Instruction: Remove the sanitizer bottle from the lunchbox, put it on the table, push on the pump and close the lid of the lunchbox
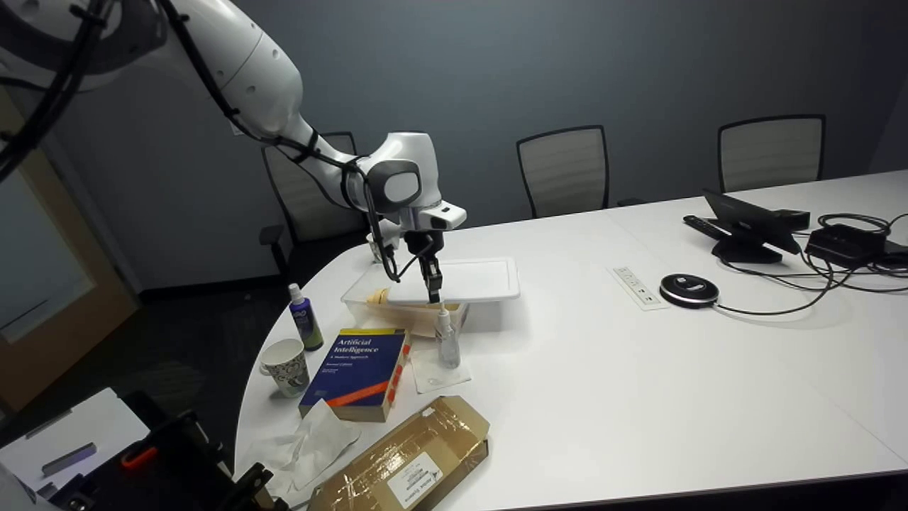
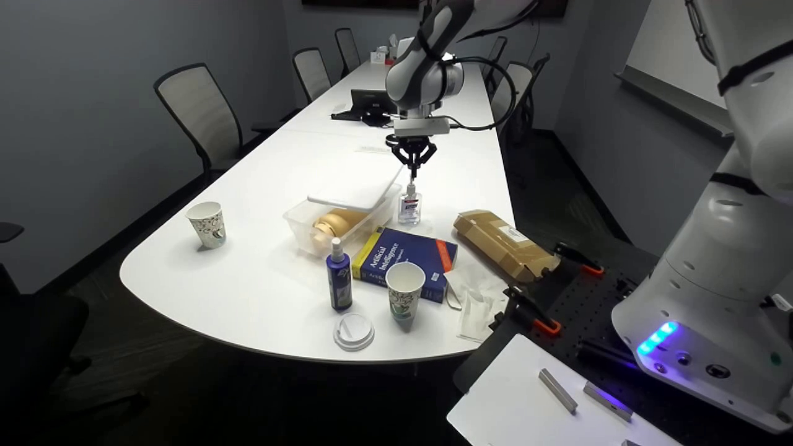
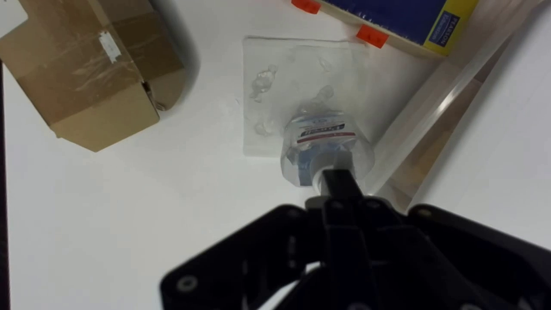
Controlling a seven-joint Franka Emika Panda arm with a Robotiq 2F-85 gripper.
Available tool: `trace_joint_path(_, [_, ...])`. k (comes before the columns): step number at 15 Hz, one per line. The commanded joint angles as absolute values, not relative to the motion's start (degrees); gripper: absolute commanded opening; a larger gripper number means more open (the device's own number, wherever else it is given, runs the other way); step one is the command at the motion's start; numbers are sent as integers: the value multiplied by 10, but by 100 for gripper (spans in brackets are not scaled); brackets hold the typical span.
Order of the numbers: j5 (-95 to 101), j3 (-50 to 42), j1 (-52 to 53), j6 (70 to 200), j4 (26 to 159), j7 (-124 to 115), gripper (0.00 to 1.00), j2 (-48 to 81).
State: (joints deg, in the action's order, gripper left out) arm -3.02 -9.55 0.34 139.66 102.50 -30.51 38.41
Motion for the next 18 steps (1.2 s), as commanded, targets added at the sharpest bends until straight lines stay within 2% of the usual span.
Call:
trace_joint_path(1, [-48,-86,-4,1408,1018,-280,0,393])
trace_joint_path(18, [-105,-68,-30,1429,1046,-259,0,408])
